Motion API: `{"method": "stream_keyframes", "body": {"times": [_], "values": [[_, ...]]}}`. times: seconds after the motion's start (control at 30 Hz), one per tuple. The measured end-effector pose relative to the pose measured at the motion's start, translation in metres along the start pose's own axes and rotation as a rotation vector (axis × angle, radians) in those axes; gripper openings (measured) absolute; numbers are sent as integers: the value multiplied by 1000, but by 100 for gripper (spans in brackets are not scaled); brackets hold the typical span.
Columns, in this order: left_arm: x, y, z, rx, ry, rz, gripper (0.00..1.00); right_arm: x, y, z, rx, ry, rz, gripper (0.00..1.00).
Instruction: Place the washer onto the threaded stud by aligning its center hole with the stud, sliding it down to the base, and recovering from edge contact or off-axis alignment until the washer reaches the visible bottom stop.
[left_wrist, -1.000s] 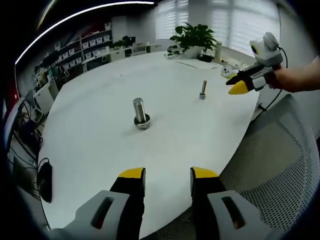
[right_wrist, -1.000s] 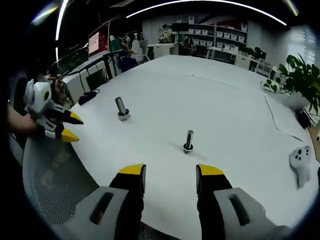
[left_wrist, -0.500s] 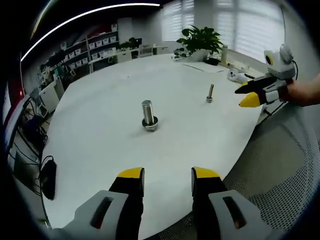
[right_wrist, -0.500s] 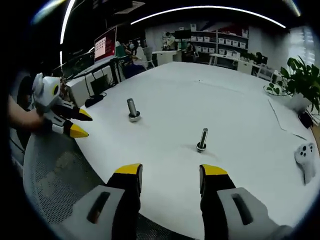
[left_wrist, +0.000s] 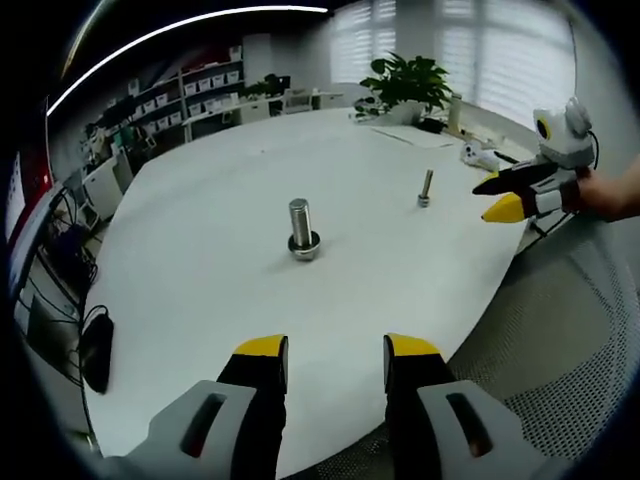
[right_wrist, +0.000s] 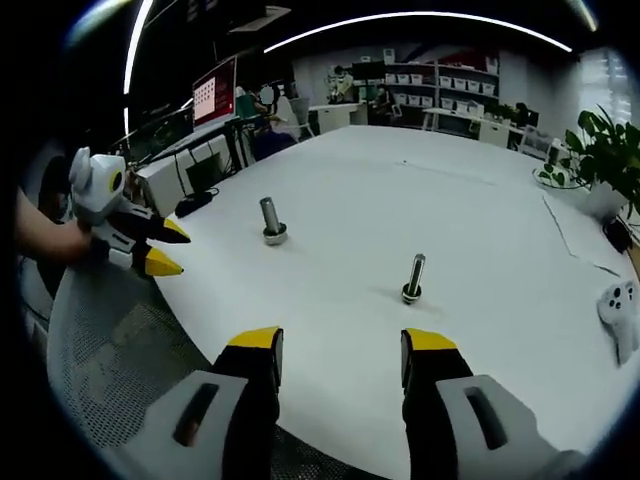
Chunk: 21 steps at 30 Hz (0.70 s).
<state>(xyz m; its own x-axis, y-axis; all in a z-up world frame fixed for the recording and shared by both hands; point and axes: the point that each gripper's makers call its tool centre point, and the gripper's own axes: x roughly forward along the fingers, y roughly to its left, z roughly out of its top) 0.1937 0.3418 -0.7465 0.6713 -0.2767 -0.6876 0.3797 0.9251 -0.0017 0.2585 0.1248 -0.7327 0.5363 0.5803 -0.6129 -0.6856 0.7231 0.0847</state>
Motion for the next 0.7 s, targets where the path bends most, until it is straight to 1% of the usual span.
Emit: {"method": "stream_keyframes", "body": {"times": [0.13,0.23,0.33,0.47,0.5,0.57,0.63,0.7], "values": [[-1,2,-1,-5,4,7,36,0,-1,-1,9,4,-8,50],[1,5,-3,-19,17,10,37,1,0,-1,-20,11,-9,50],[1,6,-4,-22,19,17,37,1,-2,-1,-15,5,-14,49],[-1,11,-3,-15,8,39,36,0,-4,1,-5,-5,-25,49],[-3,12,1,-41,-11,37,36,0,-3,1,-9,1,-20,49],[-4,16,3,-42,-24,55,36,2,-1,-2,-28,15,-13,49],[-5,17,4,-56,-31,53,36,2,-1,-2,-35,17,-20,49],[-4,17,3,-51,-24,58,36,2,-4,-1,-28,10,-28,49]]}}
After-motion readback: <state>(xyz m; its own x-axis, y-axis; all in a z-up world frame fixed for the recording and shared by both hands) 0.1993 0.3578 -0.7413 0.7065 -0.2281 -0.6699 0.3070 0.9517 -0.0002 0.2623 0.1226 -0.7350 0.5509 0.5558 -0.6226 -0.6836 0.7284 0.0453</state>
